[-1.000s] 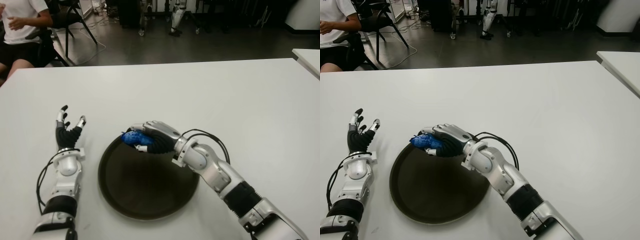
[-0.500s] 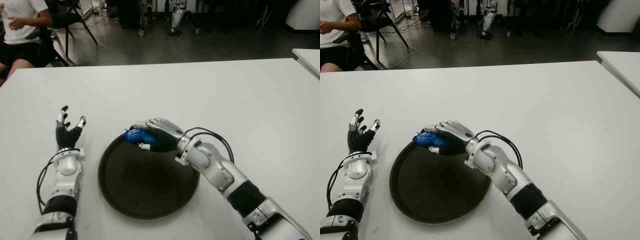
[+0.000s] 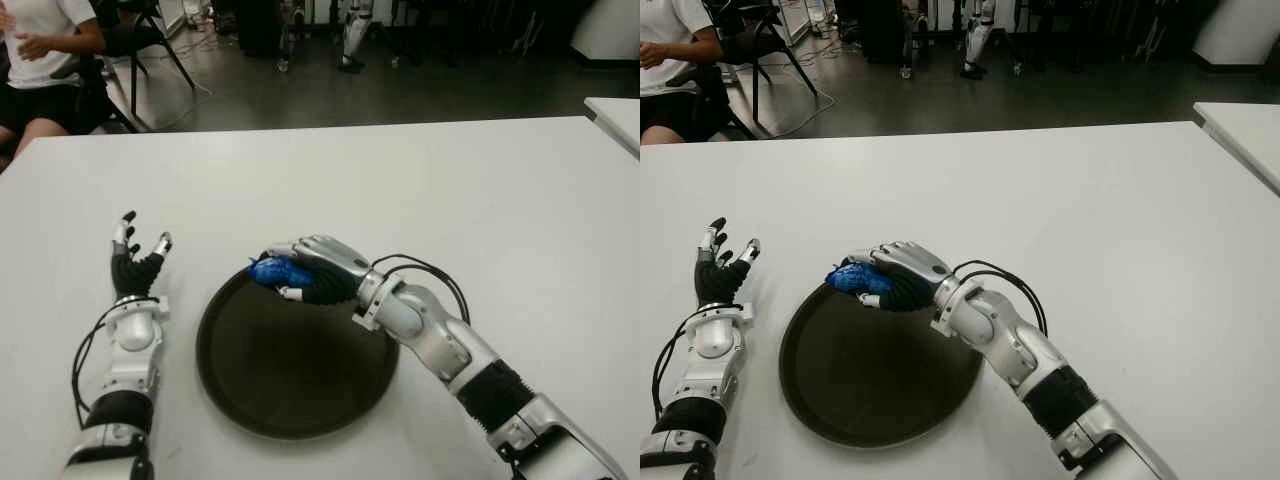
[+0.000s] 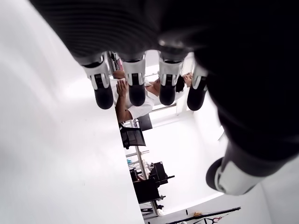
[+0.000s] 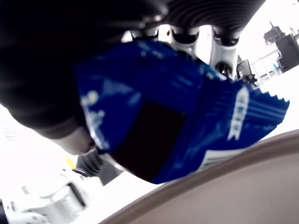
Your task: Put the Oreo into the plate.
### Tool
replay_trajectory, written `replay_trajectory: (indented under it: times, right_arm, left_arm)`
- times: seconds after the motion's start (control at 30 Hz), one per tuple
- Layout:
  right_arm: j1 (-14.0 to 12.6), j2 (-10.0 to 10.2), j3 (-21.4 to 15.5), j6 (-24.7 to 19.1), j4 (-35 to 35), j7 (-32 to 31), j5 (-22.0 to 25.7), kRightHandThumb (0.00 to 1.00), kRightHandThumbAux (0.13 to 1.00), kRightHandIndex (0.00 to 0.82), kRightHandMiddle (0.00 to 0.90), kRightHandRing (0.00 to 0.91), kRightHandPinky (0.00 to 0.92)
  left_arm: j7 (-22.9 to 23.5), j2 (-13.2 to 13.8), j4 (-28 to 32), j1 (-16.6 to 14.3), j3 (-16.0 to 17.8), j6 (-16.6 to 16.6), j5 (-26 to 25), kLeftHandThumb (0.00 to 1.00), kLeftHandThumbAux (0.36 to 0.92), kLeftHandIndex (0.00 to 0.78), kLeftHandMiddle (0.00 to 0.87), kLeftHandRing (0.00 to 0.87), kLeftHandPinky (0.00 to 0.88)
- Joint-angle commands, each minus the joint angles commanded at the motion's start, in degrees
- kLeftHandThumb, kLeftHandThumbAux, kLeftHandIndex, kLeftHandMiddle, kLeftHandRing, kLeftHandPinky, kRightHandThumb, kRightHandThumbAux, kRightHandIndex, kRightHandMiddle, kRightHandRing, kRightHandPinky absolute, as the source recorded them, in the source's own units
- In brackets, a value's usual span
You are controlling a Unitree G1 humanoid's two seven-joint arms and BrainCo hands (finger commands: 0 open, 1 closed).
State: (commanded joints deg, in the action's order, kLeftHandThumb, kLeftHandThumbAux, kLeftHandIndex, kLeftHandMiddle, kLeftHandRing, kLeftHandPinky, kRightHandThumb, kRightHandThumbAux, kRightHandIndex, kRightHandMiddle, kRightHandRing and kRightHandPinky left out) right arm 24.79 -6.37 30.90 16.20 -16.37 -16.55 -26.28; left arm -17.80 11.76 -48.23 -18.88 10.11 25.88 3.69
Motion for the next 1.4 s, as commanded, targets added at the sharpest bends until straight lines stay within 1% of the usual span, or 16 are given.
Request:
replay_trajectory:
  times: [0.03,0.07,0.1,0.13,0.2,0.3,0.43,0.63,0.7,0.9,1.07,1.4]
  right_arm:
    - [0.0,0.1,-0.1,-0.3,0.1,-1.2,1.0,0.047,0.710,0.099,0.175,0.536,0.517]
    - [0.0,0.2,-0.4,-0.9,0.1,-3.1,2.6,0.030,0.690,0.067,0.122,0.448,0.403]
    - [0.0,0.3,-0.6,-1.4,0.1,-4.5,3.7,0.019,0.665,0.042,0.078,0.319,0.287]
    - [0.0,0.4,-0.7,-1.7,0.1,-5.3,4.3,0.015,0.656,0.034,0.062,0.273,0.245]
    - [0.0,0.9,-1.5,-2.9,0.0,-8.7,8.0,0.006,0.626,0.013,0.025,0.133,0.141]
    - [-0.1,1.5,-2.4,-3.6,-0.4,-11.1,11.2,0.001,0.595,0.004,0.008,0.043,0.076]
    - [0.2,2.2,-3.5,-1.8,-2.5,-12.1,13.6,0.000,0.561,0.001,0.002,0.011,0.054]
    - [0.1,2.7,-4.5,-2.4,-2.5,-14.7,16.4,0.000,0.522,0.000,0.000,0.001,0.014]
    - [0.2,2.7,-4.6,-2.6,-2.4,-15.1,16.7,0.000,0.508,0.000,0.000,0.000,0.011]
    - [0.4,2.7,-4.6,-1.6,-3.8,-15.1,15.9,0.000,0.497,0.000,0.000,0.000,0.002]
    - [0.7,2.7,-4.4,-0.9,-4.8,-14.8,15.0,0.000,0.491,0.000,0.000,0.000,0.000]
    - [1.3,2.4,-3.8,-0.4,-5.5,-13.6,12.0,0.000,0.473,0.000,0.000,0.000,0.000]
  left_arm:
    - [0.1,0.0,0.0,0.0,0.0,0.2,-0.1,0.018,0.702,0.025,0.023,0.000,0.005]
    - [0.1,-0.1,0.1,0.1,0.0,0.4,-0.1,0.018,0.701,0.024,0.020,0.000,0.005]
    - [0.1,-0.2,0.2,0.2,0.1,0.5,-0.2,0.019,0.699,0.022,0.020,0.000,0.008]
    - [0.1,-0.2,0.2,0.2,0.1,0.6,-0.2,0.020,0.698,0.021,0.020,0.000,0.009]
    - [0.0,-0.2,0.1,0.2,0.0,0.7,-0.2,0.022,0.693,0.020,0.020,0.001,0.010]
    - [-0.1,-0.2,0.1,0.2,0.0,0.8,-0.1,0.023,0.686,0.018,0.021,0.001,0.010]
    - [-0.3,-0.2,0.2,0.1,-0.1,0.6,0.1,0.012,0.668,0.013,0.018,0.000,0.005]
    - [-0.8,-0.1,0.2,0.1,-0.4,0.0,0.7,0.001,0.651,0.017,0.020,0.000,0.002]
    - [-0.8,-0.1,0.2,0.1,-0.4,-0.3,0.8,0.000,0.650,0.018,0.019,0.000,0.000]
    - [-0.8,0.0,0.3,0.0,-0.4,-0.7,0.9,0.000,0.651,0.025,0.018,0.000,0.000]
    - [-0.6,0.0,0.3,0.0,-0.5,-0.6,0.9,0.000,0.676,0.022,0.021,0.002,0.010]
    - [-0.7,-0.1,0.5,0.1,-0.4,-0.4,0.8,0.000,0.652,0.020,0.013,0.000,0.007]
